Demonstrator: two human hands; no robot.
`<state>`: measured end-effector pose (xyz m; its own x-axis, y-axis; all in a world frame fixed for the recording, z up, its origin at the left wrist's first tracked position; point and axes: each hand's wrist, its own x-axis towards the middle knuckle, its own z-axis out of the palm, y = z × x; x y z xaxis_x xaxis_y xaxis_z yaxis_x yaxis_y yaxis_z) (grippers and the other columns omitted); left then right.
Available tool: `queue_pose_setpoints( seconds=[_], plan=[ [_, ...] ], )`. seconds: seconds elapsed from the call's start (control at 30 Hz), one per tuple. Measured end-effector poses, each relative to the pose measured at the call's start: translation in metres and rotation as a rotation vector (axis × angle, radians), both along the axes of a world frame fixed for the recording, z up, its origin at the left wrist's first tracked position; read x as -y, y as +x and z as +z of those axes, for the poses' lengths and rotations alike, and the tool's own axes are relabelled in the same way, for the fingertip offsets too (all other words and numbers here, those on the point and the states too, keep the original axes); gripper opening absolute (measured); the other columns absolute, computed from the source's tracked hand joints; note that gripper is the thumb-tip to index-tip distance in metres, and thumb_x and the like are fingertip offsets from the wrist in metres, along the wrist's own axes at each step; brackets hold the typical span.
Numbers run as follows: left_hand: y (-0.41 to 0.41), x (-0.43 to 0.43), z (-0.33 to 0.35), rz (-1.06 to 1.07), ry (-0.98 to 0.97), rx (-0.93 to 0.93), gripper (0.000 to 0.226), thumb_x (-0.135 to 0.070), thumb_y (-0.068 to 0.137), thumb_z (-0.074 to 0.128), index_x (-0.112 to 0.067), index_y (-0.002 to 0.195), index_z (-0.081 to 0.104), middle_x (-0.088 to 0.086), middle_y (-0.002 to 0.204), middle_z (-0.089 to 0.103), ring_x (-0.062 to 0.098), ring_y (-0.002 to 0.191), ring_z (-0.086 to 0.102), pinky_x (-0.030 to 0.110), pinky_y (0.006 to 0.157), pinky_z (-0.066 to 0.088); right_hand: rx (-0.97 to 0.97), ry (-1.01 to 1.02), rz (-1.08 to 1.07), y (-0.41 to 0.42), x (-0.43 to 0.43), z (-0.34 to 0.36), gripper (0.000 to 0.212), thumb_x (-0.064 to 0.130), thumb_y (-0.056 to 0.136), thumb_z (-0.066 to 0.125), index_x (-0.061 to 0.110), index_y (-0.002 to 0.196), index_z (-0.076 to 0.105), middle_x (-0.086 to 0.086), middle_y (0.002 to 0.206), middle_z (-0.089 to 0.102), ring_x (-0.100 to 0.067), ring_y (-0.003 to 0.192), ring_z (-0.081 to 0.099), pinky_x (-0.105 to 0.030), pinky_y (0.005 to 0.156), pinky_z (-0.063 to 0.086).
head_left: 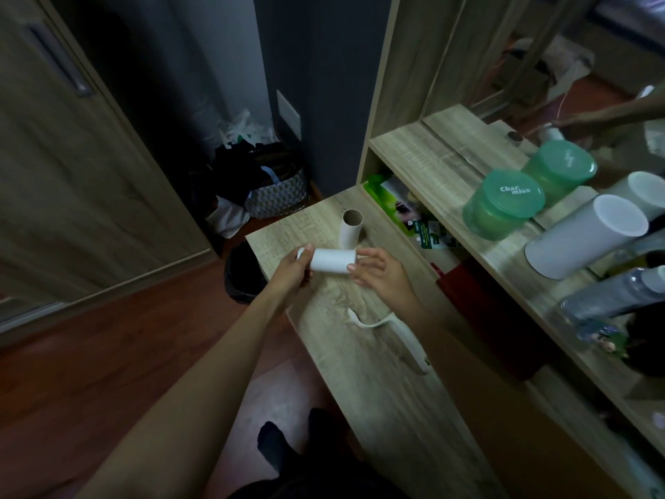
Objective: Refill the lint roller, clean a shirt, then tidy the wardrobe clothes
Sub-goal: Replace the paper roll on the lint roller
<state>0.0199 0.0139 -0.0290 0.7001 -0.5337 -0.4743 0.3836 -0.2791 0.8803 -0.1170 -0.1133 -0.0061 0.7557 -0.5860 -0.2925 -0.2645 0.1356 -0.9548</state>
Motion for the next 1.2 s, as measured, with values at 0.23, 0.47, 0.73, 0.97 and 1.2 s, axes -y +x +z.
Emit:
queue_pose_setpoints(
  seconds=[0.23, 0.47, 0.73, 0.97, 1.2],
  plan=[
    [0.006, 0.003, 0.003, 0.054, -0.018, -0.125, 0.03, -0.038, 0.098, 0.049, -0.015, 0.115, 0.056, 0.004, 0.074, 0.053, 0.011, 0.054, 0.045, 0.025, 0.051, 0.035, 0.034, 0.056, -0.037, 0.002, -0.001, 0.004, 0.036, 0.003, 0.075, 0.077, -0.001, 0.105, 0.057, -0.019, 0.109, 0.062, -0.025, 0.095, 0.066, -0.027, 0.072, 0.059],
    [0.008, 0.003, 0.006, 0.039, -0.061, -0.174, 0.023, -0.035, 0.099, 0.048, -0.015, 0.105, 0.057, 0.003, 0.068, 0.049, 0.007, 0.045, 0.043, 0.024, 0.05, 0.033, 0.063, 0.037, -0.029, 0.005, 0.002, 0.006, 0.033, 0.004, 0.073, 0.079, 0.001, 0.099, 0.058, -0.012, 0.1, 0.063, -0.024, 0.093, 0.067, -0.029, 0.071, 0.059],
    [0.009, 0.003, 0.017, 0.009, -0.098, -0.208, 0.027, -0.033, 0.1, 0.045, -0.013, 0.114, 0.056, 0.002, 0.073, 0.048, 0.008, 0.051, 0.041, 0.024, 0.053, 0.033, 0.043, 0.011, 0.011, 0.006, 0.006, 0.011, 0.042, 0.009, 0.071, 0.081, -0.004, 0.102, 0.057, -0.017, 0.1, 0.064, -0.026, 0.089, 0.069, -0.035, 0.073, 0.06],
    [0.008, 0.003, 0.017, -0.014, -0.114, -0.229, 0.023, -0.032, 0.1, 0.045, -0.016, 0.111, 0.058, 0.004, 0.075, 0.048, 0.008, 0.05, 0.042, 0.023, 0.05, 0.034, 0.031, 0.068, 0.076, 0.008, 0.01, 0.014, 0.035, 0.005, 0.07, 0.08, 0.003, 0.093, 0.053, -0.021, 0.105, 0.063, -0.026, 0.084, 0.069, -0.032, 0.067, 0.06],
    [0.004, 0.002, 0.015, 0.028, -0.121, -0.209, 0.023, -0.034, 0.101, 0.045, -0.016, 0.1, 0.058, 0.003, 0.073, 0.048, 0.008, 0.049, 0.042, 0.023, 0.051, 0.034, 0.002, 0.01, 0.016, 0.008, 0.007, 0.012, 0.036, 0.007, 0.07, 0.082, 0.01, 0.087, 0.05, -0.019, 0.107, 0.062, -0.021, 0.083, 0.069, -0.033, 0.063, 0.06]
  ],
)
